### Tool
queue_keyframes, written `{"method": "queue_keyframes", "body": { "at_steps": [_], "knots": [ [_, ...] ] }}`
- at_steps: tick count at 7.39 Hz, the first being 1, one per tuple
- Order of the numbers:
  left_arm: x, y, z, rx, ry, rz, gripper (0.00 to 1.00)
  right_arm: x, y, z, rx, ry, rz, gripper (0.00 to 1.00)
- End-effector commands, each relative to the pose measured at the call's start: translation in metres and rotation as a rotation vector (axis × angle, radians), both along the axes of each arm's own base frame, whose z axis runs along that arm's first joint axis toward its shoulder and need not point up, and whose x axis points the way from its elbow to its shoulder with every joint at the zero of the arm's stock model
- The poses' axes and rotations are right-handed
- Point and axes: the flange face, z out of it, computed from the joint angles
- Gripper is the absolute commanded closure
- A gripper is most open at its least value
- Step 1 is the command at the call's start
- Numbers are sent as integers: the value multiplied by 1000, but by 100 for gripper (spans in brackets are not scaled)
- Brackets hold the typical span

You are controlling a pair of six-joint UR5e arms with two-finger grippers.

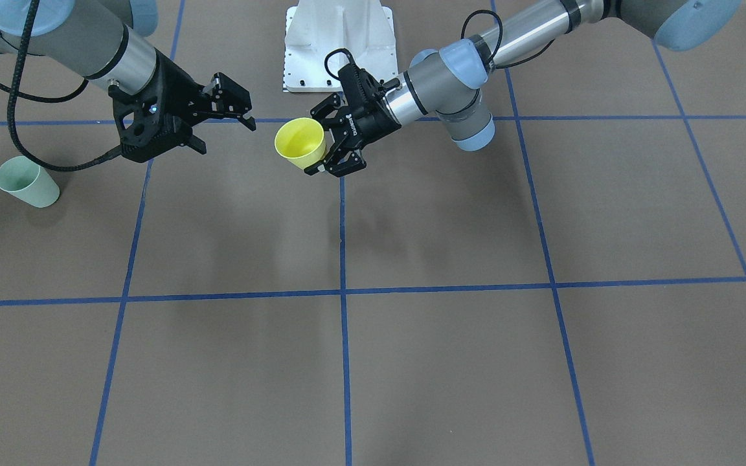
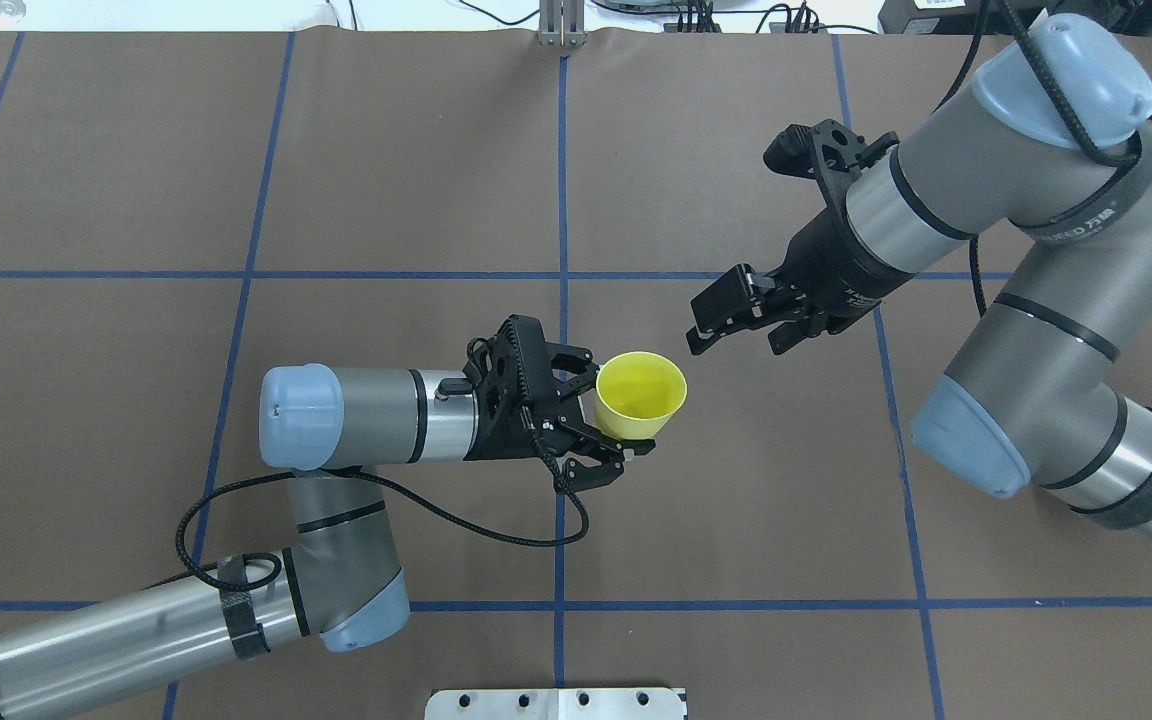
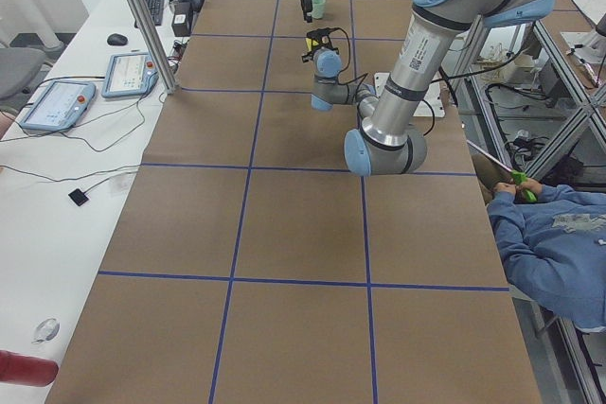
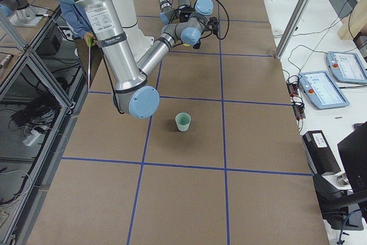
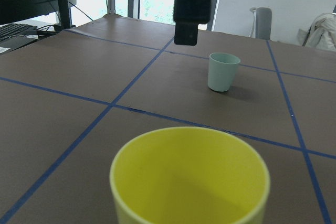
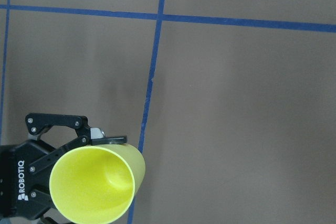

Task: Transfer and stack yellow cup on green cup

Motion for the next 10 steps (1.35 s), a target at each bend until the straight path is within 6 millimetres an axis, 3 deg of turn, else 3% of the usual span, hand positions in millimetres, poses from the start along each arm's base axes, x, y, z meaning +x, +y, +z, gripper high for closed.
{"method": "queue_keyframes", "body": {
  "at_steps": [1, 2, 6, 8, 10],
  "knots": [
    [6, 11, -5, 9, 9, 18, 100, -13, 5, -3, -3, 0, -16, 0],
    [9, 9, -14, 14, 14, 15, 100, -16, 8, -2, -5, 2, -22, 0],
    [8, 6, -19, 62, 9, -14, 100, -36, 27, 5, -13, 12, -69, 2],
    [7, 3, -19, 72, 6, -23, 100, -44, 32, 8, -11, 22, -75, 10],
    [10, 0, -19, 62, -18, -26, 100, -47, 33, 8, -3, 29, -62, 31]
  ]
}}
